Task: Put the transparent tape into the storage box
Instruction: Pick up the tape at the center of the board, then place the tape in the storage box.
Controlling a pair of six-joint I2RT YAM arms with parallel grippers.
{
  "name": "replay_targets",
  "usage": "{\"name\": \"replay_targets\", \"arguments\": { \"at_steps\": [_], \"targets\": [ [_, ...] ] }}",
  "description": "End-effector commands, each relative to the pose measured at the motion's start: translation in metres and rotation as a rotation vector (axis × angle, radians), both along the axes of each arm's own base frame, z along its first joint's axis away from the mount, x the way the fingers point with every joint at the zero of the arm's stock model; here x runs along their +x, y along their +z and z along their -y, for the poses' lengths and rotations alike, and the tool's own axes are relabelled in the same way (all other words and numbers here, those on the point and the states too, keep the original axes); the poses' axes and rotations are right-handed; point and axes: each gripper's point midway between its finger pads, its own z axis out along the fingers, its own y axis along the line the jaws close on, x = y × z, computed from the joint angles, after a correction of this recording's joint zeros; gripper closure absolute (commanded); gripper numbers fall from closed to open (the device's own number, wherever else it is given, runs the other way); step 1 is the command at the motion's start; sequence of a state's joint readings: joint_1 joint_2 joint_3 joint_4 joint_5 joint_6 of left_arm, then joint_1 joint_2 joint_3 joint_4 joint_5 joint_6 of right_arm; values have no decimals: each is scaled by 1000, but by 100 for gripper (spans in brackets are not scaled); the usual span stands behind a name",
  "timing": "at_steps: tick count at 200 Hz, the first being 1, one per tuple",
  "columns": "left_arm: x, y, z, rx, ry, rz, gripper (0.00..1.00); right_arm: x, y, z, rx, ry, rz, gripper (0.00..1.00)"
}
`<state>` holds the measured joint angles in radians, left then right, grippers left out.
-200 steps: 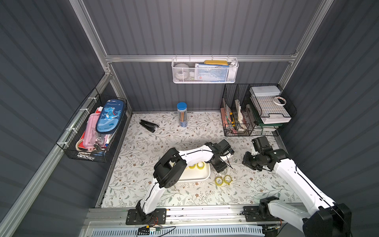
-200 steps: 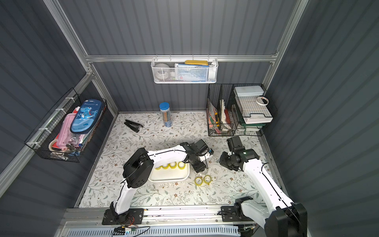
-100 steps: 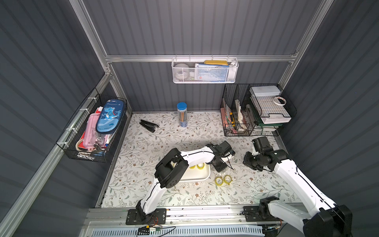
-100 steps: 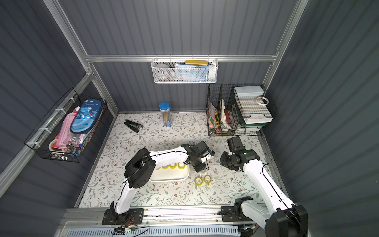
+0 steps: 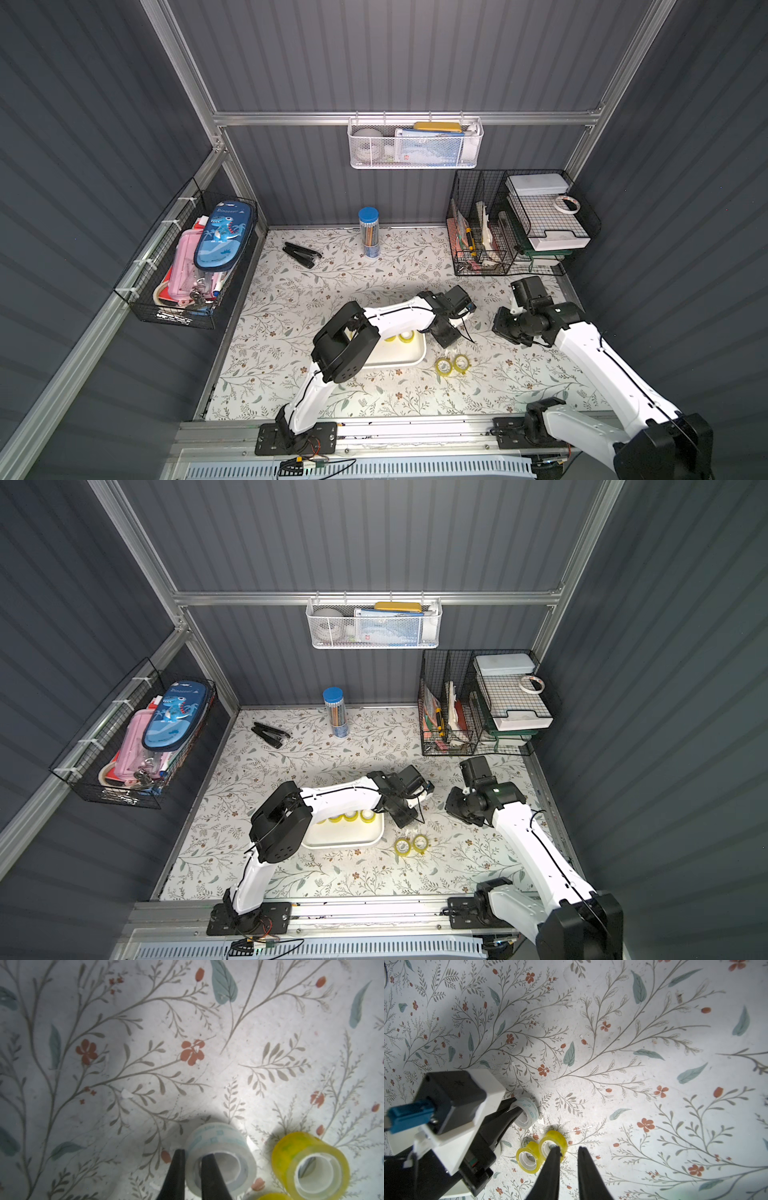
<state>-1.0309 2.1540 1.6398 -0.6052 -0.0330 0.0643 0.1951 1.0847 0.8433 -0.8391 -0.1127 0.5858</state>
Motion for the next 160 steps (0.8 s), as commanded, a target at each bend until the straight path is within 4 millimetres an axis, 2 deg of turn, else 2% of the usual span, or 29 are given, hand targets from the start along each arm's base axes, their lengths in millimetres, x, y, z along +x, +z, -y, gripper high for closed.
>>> {"name": "replay_targets", "arguments": {
  "at_steps": [1,22,38,52,76,81,107,110,118,160],
  "targets": [
    [21,57,-16,-45,126,66,100,2,0,-3,7,28,-14,79],
    [38,94,-38,-88,238,81,100,2,-5,-7,15,49,-38,79],
    [41,119,-61,-93,312,101,100,1,-11,-10,15,69,-62,78],
    [37,136,-83,-83,363,116,100,0,-14,-13,10,93,-77,78],
    [21,150,-123,-46,448,130,100,-2,-17,-20,-8,144,-92,77],
    [18,153,-130,-43,464,132,100,-3,-25,-21,-22,156,-125,77],
    [-1,149,-159,-22,540,106,100,-7,-35,-28,-49,205,-170,77],
    [-6,140,-166,0,549,93,100,-8,-37,-29,-51,209,-177,77],
    [-10,134,-174,10,564,94,100,-9,-40,-29,-63,218,-188,77],
    [-31,93,-190,3,645,26,100,-10,-51,-30,-89,228,-218,77]
  ]
}}
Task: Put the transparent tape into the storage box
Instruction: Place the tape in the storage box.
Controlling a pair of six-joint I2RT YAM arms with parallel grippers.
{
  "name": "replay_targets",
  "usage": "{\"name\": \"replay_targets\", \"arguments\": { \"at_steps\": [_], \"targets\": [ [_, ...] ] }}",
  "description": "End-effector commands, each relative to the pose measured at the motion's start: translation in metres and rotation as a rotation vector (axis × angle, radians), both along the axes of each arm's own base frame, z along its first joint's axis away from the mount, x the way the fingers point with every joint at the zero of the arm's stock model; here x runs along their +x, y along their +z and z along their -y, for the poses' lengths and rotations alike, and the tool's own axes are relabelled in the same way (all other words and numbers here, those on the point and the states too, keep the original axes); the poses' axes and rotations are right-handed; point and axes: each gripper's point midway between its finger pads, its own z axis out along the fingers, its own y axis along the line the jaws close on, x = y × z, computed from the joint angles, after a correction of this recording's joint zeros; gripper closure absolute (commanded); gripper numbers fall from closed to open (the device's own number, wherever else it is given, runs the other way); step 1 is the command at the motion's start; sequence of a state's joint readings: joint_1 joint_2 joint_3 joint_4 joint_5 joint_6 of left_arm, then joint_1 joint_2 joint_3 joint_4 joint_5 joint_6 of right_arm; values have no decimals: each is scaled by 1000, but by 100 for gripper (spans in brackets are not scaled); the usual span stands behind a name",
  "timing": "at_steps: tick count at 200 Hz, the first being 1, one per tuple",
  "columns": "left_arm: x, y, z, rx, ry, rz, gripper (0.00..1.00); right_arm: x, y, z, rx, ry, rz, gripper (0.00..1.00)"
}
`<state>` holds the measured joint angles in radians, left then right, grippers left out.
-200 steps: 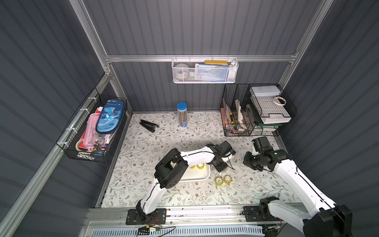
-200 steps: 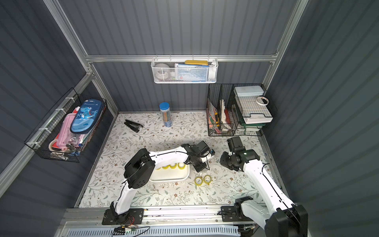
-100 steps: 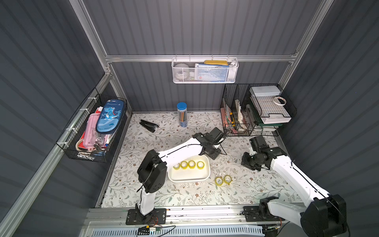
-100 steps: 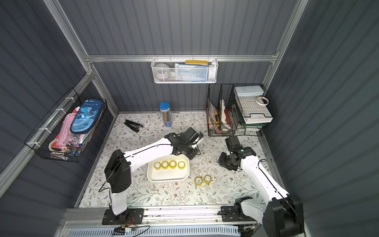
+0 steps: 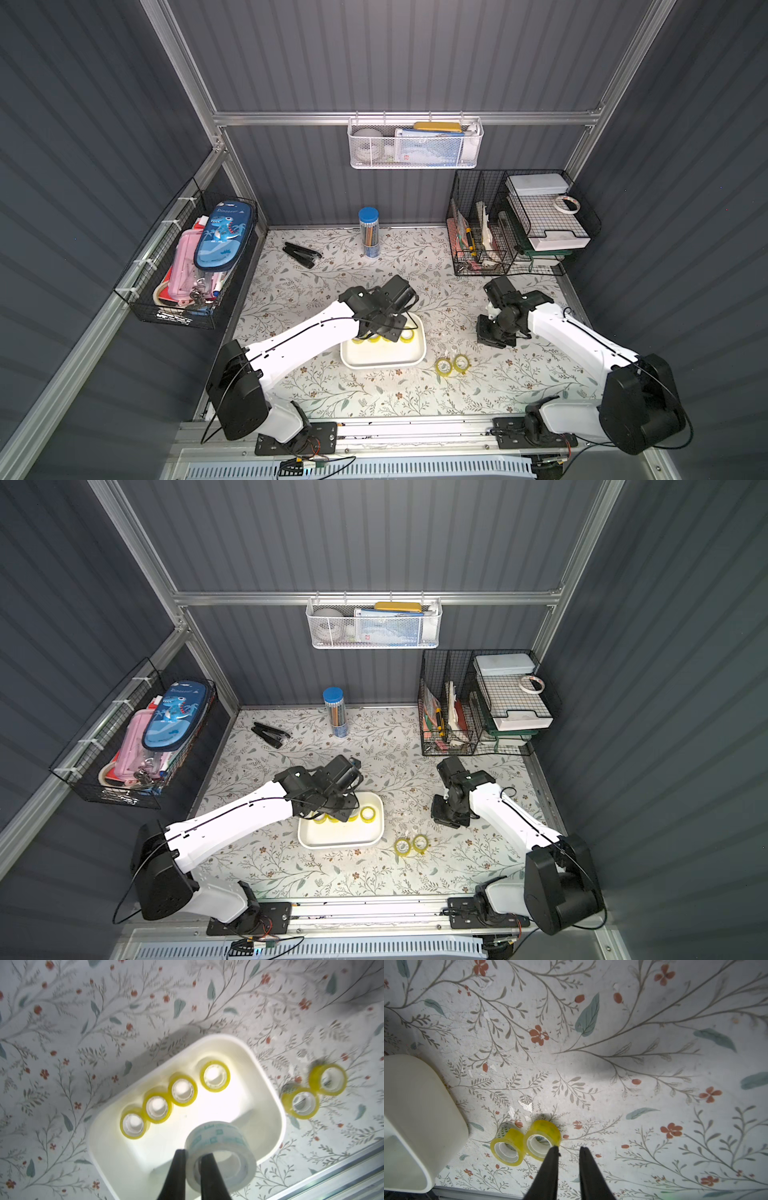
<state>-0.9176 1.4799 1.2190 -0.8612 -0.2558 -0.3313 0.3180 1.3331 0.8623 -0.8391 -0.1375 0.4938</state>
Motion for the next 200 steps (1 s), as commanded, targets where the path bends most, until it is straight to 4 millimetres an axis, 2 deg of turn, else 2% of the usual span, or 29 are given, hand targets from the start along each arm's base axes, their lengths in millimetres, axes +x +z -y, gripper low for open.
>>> {"name": "replay_targets", "arguments": {
  "at_steps": [1,74,114,185,200],
  "targets": [
    [-11,-14,-8,-32,83,-28,100,1,-2,3,-32,14,-6,77],
    [-9,-61,16,-59,68,-73,100,4,-7,-2,-35,24,-21,77],
    [-14,-90,27,-45,42,-128,100,4,-9,-2,-41,25,-25,77],
    [-13,-111,41,-48,22,-161,100,2,-11,-1,-47,29,-37,77],
    [-14,-114,43,-48,18,-171,96,2,-12,0,-49,30,-38,76]
  ]
}}
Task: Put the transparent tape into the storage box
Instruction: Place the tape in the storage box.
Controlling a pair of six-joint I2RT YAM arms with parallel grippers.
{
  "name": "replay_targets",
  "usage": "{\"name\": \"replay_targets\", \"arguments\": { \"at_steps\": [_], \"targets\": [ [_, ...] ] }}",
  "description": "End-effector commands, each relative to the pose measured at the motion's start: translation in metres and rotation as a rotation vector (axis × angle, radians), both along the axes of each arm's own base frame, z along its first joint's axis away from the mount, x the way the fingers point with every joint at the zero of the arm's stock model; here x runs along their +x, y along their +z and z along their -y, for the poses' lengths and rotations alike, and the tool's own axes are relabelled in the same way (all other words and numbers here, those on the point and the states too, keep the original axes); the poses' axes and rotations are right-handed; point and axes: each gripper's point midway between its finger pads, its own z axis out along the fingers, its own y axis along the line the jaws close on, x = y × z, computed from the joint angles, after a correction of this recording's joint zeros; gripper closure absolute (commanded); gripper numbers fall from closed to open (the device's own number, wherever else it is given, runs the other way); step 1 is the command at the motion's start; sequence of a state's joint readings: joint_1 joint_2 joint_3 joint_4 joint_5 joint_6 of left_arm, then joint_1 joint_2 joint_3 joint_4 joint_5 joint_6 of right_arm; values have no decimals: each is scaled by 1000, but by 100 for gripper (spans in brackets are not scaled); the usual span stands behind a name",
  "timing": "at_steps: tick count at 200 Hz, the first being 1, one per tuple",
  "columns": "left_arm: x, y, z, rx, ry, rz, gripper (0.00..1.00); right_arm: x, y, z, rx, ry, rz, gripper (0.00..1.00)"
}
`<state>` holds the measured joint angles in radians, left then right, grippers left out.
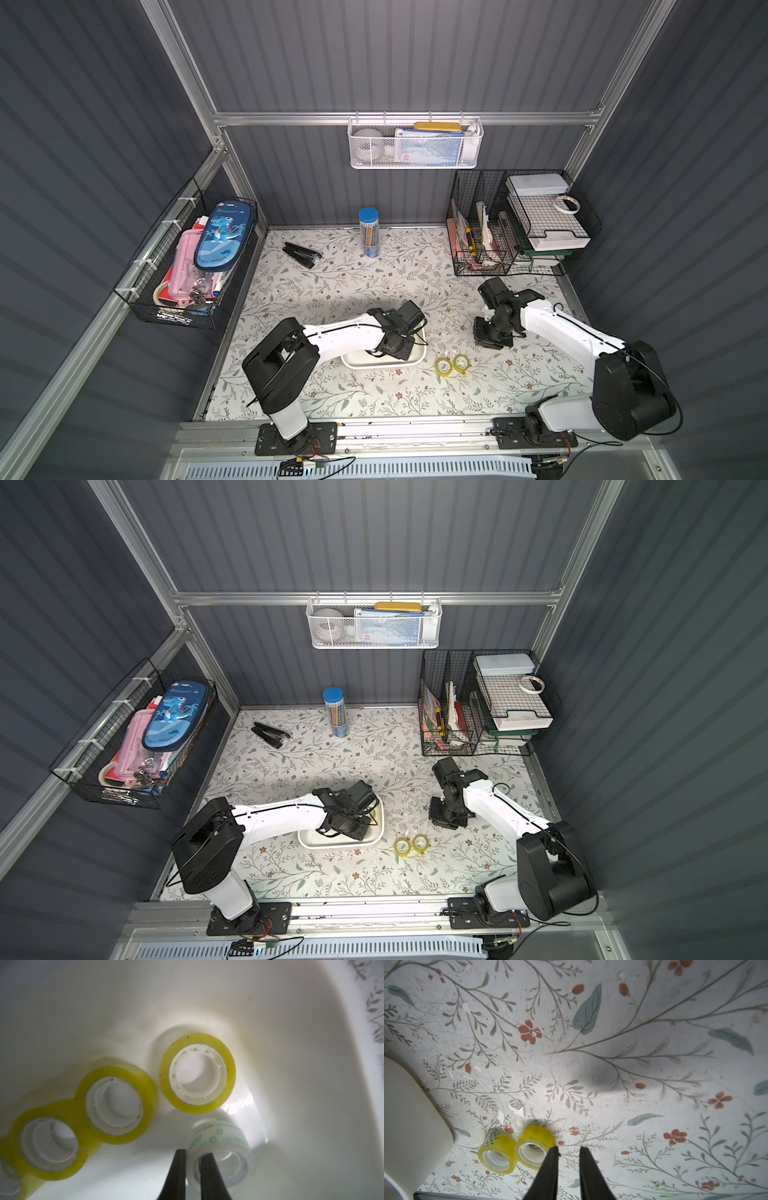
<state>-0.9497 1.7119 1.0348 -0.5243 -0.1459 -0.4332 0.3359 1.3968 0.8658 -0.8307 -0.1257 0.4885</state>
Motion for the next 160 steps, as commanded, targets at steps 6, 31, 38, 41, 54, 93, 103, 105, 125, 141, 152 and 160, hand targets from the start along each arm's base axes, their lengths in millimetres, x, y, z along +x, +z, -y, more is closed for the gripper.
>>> {"name": "replay_targets", "arguments": {
  "at_steps": [6,31,38,41,54,93,103,105,125,141,152,160],
  "targets": [
    [-3,-3,9,-24,-12,-22,94,4,2,2,-21,9,8,77],
    [-5,-5,7,-17,-8,-27,84,3,1,1,-20,13,4,77],
    [-5,-5,7,-17,-10,-25,83,3,0,1,-21,14,1,77],
    [-4,-4,7,-18,-9,-24,82,2,0,1,-22,14,-1,77],
    [-4,-3,7,-20,-7,-20,81,3,-1,1,-20,14,0,76],
    [-2,6,8,-30,-5,-4,73,2,-3,0,-17,17,-7,76],
    [-1,9,9,-34,-6,2,70,2,-4,-1,-17,20,-8,76],
    [0,9,9,-33,-4,3,70,2,-4,-1,-17,20,-8,76],
    [3,17,11,-42,-3,20,67,2,-5,-3,-13,25,-7,76],
    [5,26,11,-46,0,35,66,1,-6,-5,-9,32,-12,76],
    [7,36,10,-50,5,54,66,0,-6,-7,-9,41,-12,76],
    [9,46,9,-56,11,73,65,-1,-7,-9,-10,52,-16,76]
  ]
}}
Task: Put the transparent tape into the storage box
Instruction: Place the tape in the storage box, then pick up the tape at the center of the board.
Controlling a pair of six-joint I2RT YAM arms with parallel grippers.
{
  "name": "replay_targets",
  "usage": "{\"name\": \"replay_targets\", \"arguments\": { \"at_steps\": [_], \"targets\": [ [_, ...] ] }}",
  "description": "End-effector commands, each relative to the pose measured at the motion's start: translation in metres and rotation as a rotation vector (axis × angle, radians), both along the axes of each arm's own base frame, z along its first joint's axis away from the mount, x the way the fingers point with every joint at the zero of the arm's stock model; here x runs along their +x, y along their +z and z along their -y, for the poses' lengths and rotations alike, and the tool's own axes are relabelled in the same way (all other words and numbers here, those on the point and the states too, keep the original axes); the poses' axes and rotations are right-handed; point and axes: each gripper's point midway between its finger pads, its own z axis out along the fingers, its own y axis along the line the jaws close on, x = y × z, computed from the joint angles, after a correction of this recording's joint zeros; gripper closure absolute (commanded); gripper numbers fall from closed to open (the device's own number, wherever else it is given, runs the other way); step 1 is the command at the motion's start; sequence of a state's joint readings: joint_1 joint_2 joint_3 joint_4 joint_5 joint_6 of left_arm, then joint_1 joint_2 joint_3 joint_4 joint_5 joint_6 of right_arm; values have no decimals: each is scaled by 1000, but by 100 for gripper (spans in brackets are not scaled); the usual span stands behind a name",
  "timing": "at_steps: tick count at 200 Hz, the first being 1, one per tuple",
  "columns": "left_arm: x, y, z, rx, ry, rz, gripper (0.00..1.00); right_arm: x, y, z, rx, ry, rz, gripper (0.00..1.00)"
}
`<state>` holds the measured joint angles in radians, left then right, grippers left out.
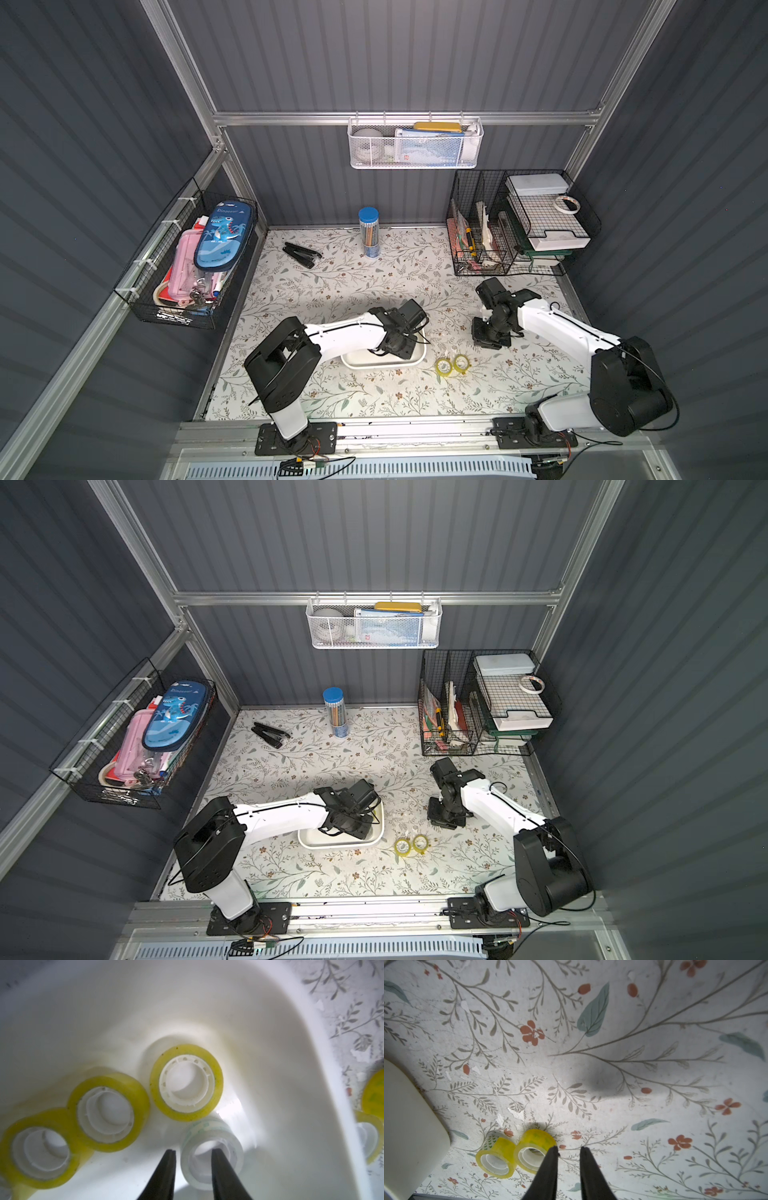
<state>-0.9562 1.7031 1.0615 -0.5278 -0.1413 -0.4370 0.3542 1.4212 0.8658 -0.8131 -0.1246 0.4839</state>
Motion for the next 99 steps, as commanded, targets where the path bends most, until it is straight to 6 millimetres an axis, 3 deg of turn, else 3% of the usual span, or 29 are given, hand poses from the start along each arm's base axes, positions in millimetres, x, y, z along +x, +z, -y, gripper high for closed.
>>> {"name": "replay_targets", "arguments": {
  "at_steps": [1,44,76,99],
  "targets": [
    [6,36,-1,-28,17,61,65,-1,-2,-5,-6,29,-10,76],
    [16,102,-16,-74,88,184,56,-12,-11,-19,-2,83,-45,73],
    [23,149,-22,-139,125,281,38,-24,-23,-29,-14,120,-73,69],
    [29,171,-24,-155,139,327,27,-27,-26,-31,-27,133,-76,65]
  ]
}}
